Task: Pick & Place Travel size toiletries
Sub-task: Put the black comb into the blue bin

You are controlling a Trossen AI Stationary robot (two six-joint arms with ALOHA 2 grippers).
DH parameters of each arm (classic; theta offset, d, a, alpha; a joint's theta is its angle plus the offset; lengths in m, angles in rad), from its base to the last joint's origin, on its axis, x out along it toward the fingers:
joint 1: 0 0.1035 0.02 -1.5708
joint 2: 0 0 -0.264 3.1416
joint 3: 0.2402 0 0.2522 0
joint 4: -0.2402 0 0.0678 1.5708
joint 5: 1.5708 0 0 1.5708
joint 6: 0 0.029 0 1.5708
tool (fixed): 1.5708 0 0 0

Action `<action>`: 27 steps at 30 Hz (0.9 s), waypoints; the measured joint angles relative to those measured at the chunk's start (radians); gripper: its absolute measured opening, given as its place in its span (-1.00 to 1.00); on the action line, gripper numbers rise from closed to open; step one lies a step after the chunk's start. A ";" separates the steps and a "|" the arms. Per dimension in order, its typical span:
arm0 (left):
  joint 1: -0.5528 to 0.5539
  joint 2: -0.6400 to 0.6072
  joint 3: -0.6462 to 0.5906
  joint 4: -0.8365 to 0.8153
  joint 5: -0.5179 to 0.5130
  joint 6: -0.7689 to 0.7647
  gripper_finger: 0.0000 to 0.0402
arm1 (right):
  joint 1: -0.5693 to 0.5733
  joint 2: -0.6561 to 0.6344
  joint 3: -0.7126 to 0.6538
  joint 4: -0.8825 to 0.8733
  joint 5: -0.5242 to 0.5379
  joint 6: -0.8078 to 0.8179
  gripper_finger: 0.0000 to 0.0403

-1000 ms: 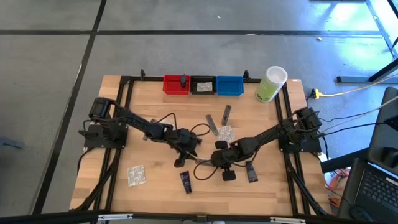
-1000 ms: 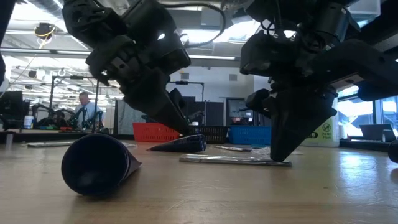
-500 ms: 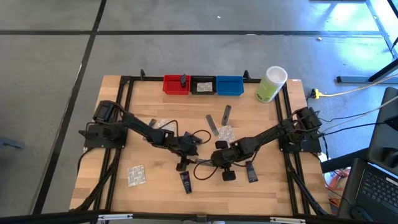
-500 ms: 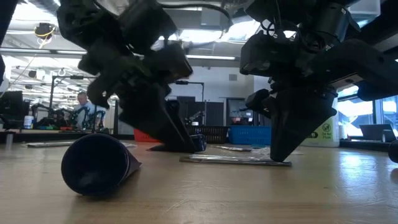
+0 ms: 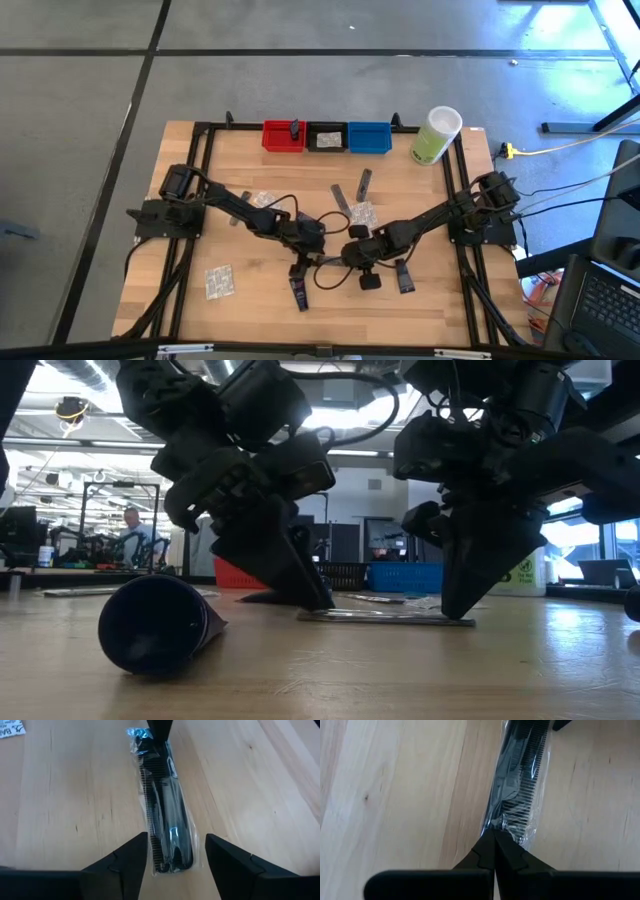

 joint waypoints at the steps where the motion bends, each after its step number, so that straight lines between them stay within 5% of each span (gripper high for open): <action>1: 0.000 0.000 0.000 -0.004 0.001 -0.020 -0.03 | 0.000 0.000 0.000 0.001 0.003 0.000 -1.00; 12: 0.022 0.001 0.000 -0.009 0.109 -0.251 -0.07 | -0.001 0.002 0.001 0.018 0.037 -0.002 -1.00; 27: 0.039 0.002 -0.001 -0.014 0.161 -0.292 -0.15 | 0.035 -0.029 0.003 0.139 0.044 -0.022 -1.00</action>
